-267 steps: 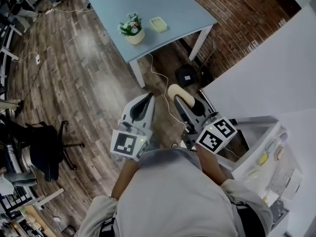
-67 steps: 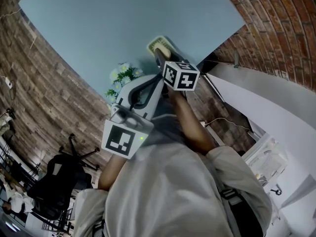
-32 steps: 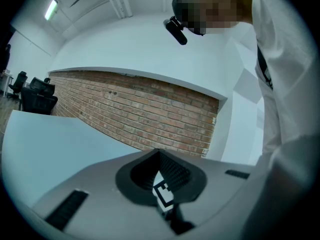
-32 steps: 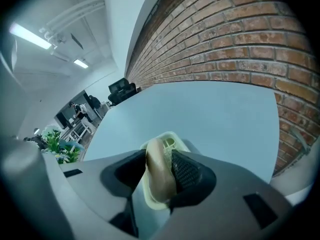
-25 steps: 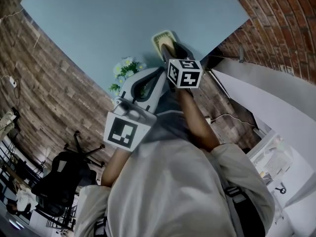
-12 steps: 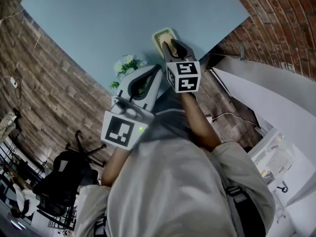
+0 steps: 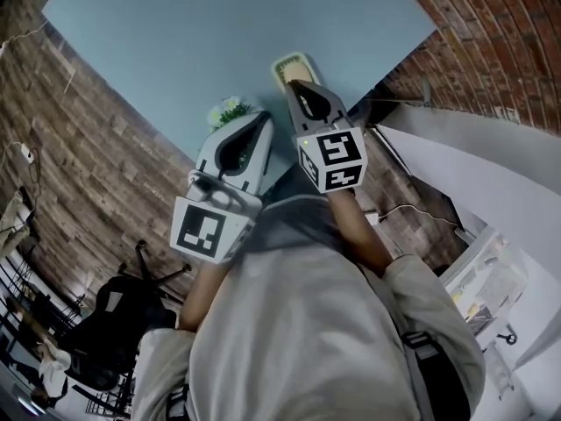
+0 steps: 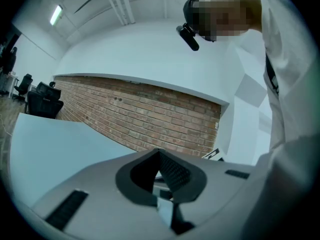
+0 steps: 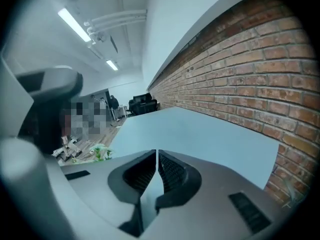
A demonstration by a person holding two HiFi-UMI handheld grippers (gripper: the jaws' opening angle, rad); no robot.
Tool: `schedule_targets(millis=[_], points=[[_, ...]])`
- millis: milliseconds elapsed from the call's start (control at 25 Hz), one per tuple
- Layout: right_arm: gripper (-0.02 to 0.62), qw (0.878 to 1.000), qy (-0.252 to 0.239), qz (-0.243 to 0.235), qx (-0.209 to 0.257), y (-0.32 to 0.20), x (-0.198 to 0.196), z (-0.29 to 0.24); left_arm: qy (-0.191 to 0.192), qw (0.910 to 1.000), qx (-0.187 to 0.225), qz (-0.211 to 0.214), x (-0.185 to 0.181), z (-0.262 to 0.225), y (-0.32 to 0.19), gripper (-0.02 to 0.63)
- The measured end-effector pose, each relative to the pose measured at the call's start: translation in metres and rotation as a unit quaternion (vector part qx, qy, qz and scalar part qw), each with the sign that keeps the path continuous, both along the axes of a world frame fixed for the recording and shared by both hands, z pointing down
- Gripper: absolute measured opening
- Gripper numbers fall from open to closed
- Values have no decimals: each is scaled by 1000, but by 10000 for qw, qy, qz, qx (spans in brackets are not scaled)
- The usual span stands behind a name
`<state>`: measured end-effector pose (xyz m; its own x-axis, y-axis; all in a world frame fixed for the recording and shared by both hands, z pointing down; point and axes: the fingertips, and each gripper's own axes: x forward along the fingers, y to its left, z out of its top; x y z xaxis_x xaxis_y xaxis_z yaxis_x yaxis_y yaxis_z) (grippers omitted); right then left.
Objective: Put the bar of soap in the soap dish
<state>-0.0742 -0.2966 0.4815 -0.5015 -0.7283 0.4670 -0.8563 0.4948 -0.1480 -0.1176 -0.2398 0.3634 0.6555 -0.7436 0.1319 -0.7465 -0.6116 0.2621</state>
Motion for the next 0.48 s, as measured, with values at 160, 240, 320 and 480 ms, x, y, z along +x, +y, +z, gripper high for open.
schedule_targets(millis=[160,240,320,480], points=[[20,9991,-191,-129,345,16,-10,-40,-50,9997,198,-103,-15,-2,1,3],[17,9982,-297,-175,501,24,-15,-58,-56,9997,215,-137,-20,-4,2,3],[17,9970,-395,-200,630,30,-18,-75,-60,9996,244,-146,-23,-8,3,3],[15,9945,-559,-231,855,42,-22,-105,-179,9990,417,-35,-22,-17,9,3]])
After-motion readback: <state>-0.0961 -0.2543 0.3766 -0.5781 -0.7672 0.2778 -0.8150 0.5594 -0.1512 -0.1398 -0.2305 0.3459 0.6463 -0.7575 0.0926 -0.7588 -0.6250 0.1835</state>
